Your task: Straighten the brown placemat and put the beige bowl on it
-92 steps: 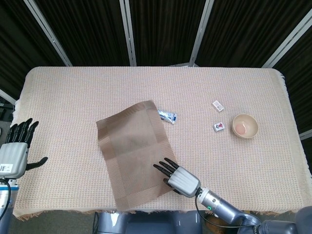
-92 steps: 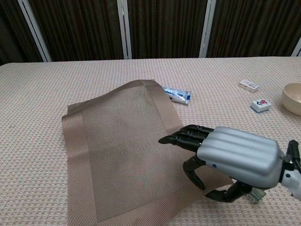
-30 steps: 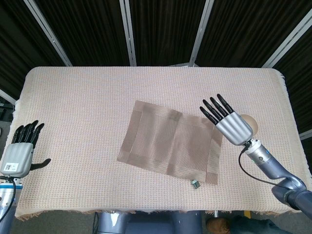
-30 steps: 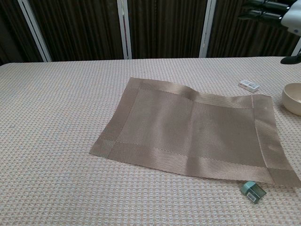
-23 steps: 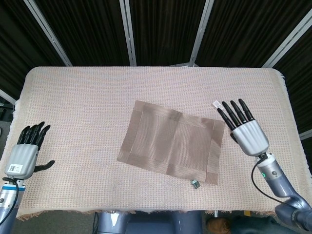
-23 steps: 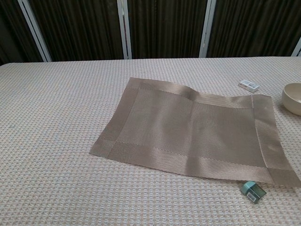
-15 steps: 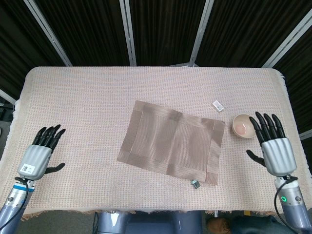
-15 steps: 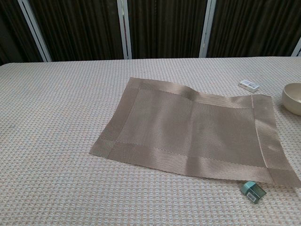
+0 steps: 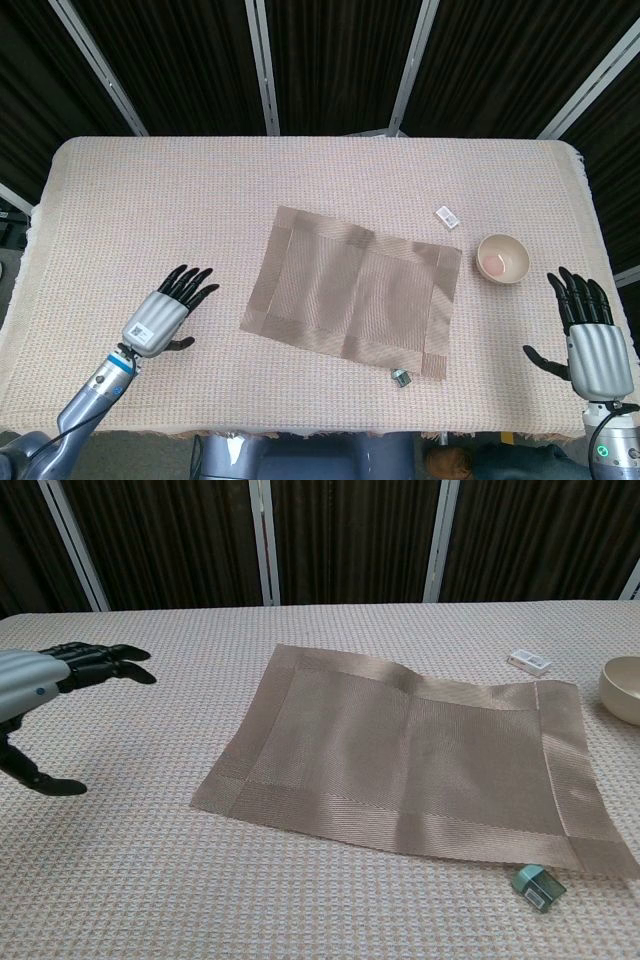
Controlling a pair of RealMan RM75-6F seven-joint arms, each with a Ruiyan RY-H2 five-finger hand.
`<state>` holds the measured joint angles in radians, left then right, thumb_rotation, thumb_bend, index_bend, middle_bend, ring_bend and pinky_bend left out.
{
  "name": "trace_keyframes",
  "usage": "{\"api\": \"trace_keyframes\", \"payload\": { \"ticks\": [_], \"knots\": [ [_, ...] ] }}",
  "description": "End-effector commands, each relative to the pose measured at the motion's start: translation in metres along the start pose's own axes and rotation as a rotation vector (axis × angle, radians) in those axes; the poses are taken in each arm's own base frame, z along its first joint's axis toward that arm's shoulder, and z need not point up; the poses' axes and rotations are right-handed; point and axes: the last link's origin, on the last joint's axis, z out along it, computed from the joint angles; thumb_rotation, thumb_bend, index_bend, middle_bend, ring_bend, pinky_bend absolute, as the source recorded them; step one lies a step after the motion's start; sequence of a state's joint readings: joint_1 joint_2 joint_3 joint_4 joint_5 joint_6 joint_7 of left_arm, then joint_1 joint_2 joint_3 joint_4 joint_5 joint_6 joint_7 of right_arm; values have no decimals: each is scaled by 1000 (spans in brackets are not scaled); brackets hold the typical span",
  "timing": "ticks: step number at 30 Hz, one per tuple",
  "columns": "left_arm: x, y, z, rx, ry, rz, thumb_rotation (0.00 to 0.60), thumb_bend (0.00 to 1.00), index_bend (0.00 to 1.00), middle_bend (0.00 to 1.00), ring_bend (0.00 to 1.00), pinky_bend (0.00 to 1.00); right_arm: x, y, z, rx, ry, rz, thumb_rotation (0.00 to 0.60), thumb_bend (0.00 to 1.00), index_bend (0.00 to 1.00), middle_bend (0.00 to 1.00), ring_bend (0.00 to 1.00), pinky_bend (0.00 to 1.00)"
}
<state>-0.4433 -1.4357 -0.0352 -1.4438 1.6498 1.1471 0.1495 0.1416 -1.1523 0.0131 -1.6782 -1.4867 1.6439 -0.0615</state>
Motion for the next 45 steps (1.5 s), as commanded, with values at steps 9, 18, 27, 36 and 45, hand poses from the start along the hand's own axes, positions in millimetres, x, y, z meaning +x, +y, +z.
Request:
{"api": "trace_keyframes", "payload": {
  "ticks": [9, 18, 27, 36, 45],
  "knots": [
    [-40, 29, 58, -77, -59, 22, 600, 174, 245, 0, 0, 0, -2, 8, 8, -20, -7, 15, 600, 0, 0, 0, 0, 0],
    [-50, 39, 77, -102, -49, 22, 600, 208, 261, 0, 0, 0, -5, 11, 10, -35, -12, 16, 600, 0, 0, 0, 0, 0],
    [-56, 45, 80, -113, -70, 49, 600, 209, 262, 0, 0, 0, -1, 12, 10, -36, 1, 24, 600, 0, 0, 0, 0, 0],
    [-54, 42, 75, -108, -69, 63, 600, 211, 261, 0, 0, 0, 2, 13, 10, -37, 9, 30, 600, 0, 0, 0, 0, 0],
    [-55, 35, 71, -90, -86, 48, 600, 210, 262, 0, 0, 0, 3, 13, 10, -35, 11, 32, 600, 0, 0, 0, 0, 0]
  ]
}}
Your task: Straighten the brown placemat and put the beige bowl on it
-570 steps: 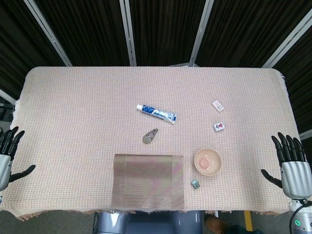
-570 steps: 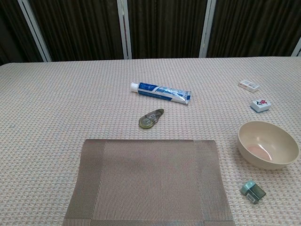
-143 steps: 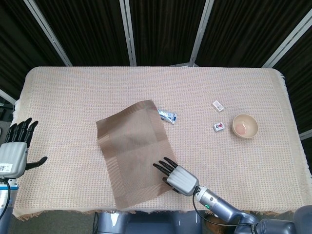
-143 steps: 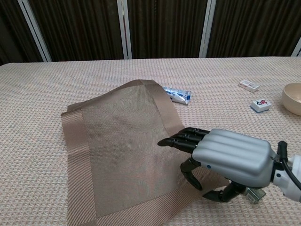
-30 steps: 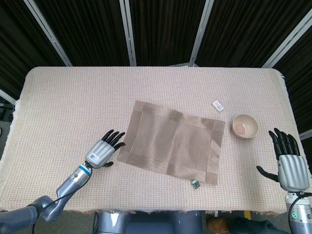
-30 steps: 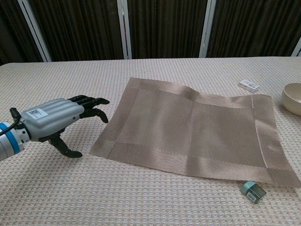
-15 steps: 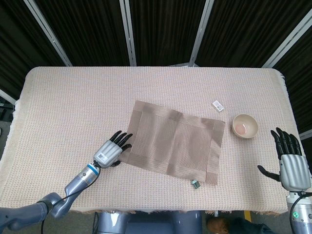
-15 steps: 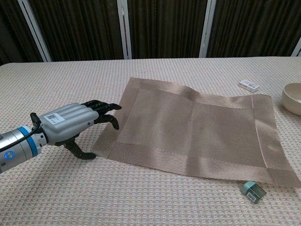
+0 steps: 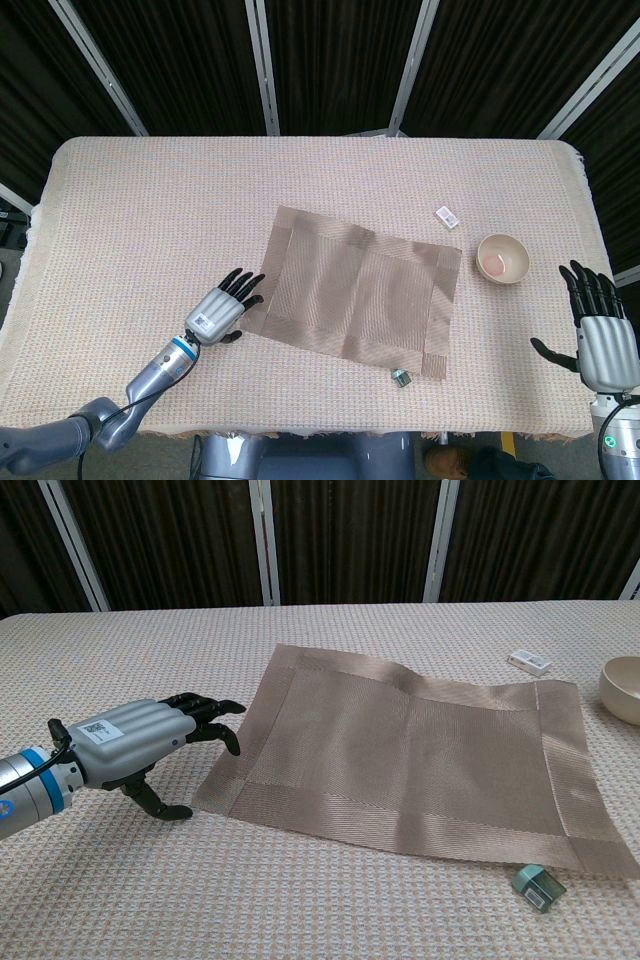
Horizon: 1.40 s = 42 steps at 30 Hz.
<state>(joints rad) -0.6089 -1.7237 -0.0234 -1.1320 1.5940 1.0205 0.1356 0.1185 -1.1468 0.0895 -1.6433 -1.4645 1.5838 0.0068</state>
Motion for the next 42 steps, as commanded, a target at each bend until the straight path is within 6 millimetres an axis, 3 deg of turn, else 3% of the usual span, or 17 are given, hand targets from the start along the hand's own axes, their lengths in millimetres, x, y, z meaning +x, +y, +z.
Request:
{"api": "trace_keyframes", "payload": {
  "ticks": [1, 8, 18, 31, 42],
  "knots": [
    [0, 0, 0, 0, -3, -6, 600, 210, 262, 0, 0, 0, 0, 0, 0, 0, 0, 0, 600, 0, 0, 0, 0, 0],
    [-2, 3, 5, -7, -13, -2, 600, 215, 267, 0, 0, 0, 0, 0, 0, -1, 2, -1, 600, 0, 0, 0, 0, 0],
    [-3, 8, 9, -15, -13, -14, 600, 335, 291, 0, 0, 0, 1, -1, 0, 2, 1, 0, 600, 0, 0, 0, 0, 0],
    [2, 11, 14, -14, -3, -14, 600, 390, 341, 0, 0, 0, 1, -1, -1, 0, -1, 7, 600, 0, 0, 0, 0, 0],
    [1, 18, 20, -11, -6, -53, 600, 490, 479, 0, 0, 0, 2, 0, 0, -4, 0, 13, 600, 0, 0, 0, 0, 0]
  ]
}}
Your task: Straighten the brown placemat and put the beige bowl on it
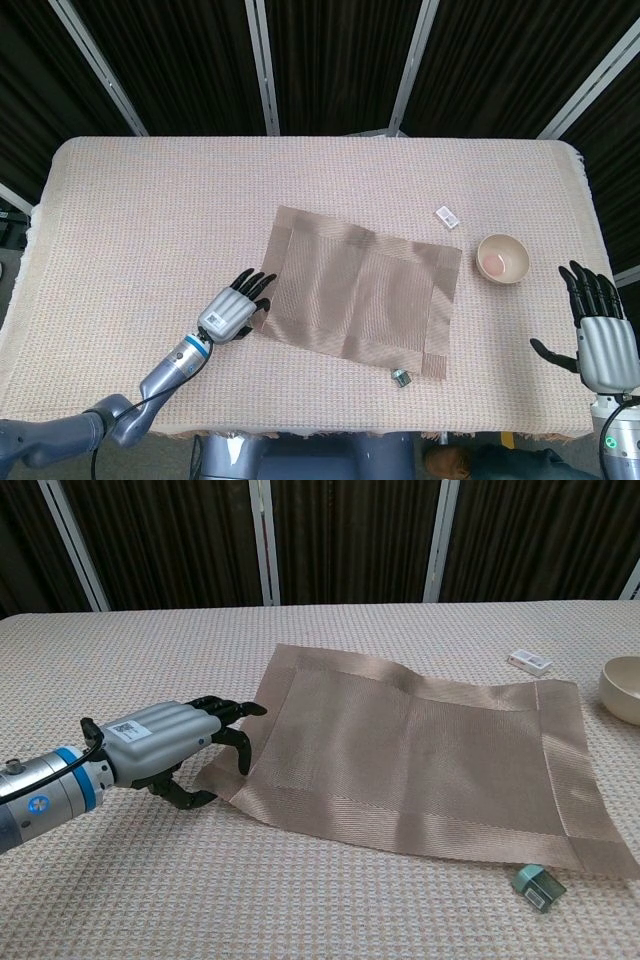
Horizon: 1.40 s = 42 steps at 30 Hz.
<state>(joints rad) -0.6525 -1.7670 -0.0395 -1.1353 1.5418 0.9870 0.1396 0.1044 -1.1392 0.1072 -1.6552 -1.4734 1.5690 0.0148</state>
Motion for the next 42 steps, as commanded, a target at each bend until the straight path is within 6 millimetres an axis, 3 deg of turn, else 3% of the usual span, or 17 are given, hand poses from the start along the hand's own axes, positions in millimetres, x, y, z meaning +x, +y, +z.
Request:
{"api": "trace_keyframes", "payload": {
  "ticks": [1, 20, 31, 42],
  "knots": [
    [0, 2, 2, 2, 3, -13, 600, 491, 488, 0, 0, 0, 1, 1, 0, -4, 5, 2, 600, 0, 0, 0, 0, 0],
    [8, 14, -3, -26, 22, -43, 600, 495, 662, 0, 0, 0, 5, 0, -1, 0, 8, 27, 600, 0, 0, 0, 0, 0],
    [27, 21, -49, -103, 21, -24, 600, 494, 679, 0, 0, 0, 7, -3, -4, 13, 14, 29, 600, 0, 0, 0, 0, 0],
    [18, 16, -100, -40, -65, -2, 600, 494, 679, 0, 0, 0, 10, -8, -9, 33, 20, 35, 600, 0, 0, 0, 0, 0]
  ]
}}
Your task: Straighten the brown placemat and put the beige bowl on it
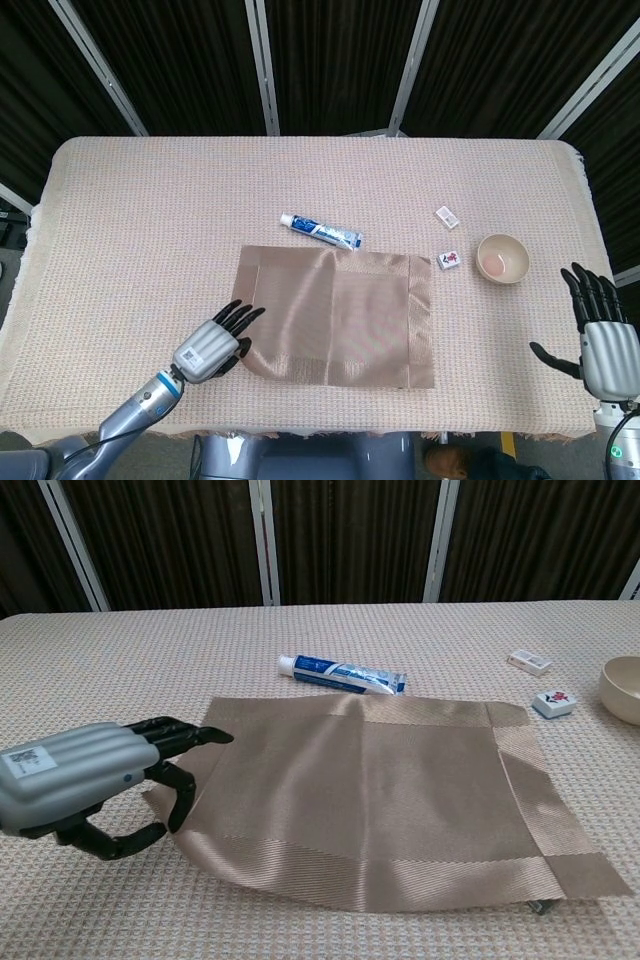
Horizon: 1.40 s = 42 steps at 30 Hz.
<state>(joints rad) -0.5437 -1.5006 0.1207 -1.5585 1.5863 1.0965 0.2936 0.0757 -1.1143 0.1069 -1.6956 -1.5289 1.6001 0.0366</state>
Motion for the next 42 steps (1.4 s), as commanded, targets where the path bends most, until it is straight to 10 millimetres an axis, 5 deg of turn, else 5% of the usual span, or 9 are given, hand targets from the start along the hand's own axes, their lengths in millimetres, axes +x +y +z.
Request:
{"api": "trace_keyframes", "payload": {
  "ticks": [1, 18, 39, 41, 42],
  "knots": [
    [-4, -3, -14, 29, -14, 0, 600, 493, 679, 0, 0, 0, 1, -1, -1, 4, 1, 1, 600, 0, 0, 0, 0, 0],
    [-17, 2, -52, 49, -48, -26, 600, 490, 676, 0, 0, 0, 2, -4, -3, 14, 5, 2, 600, 0, 0, 0, 0, 0],
    [-22, 2, -64, 60, -79, -33, 600, 463, 650, 0, 0, 0, 4, -5, -4, 18, 11, 7, 600, 0, 0, 0, 0, 0],
    [-22, 2, -66, 61, -88, -38, 600, 431, 606, 0, 0, 0, 4, -6, -4, 18, 11, 8, 600, 0, 0, 0, 0, 0],
    [-23, 2, -67, 65, -92, -42, 600, 328, 502, 0, 0, 0, 4, -6, -4, 19, 11, 8, 600, 0, 0, 0, 0, 0]
  ]
}}
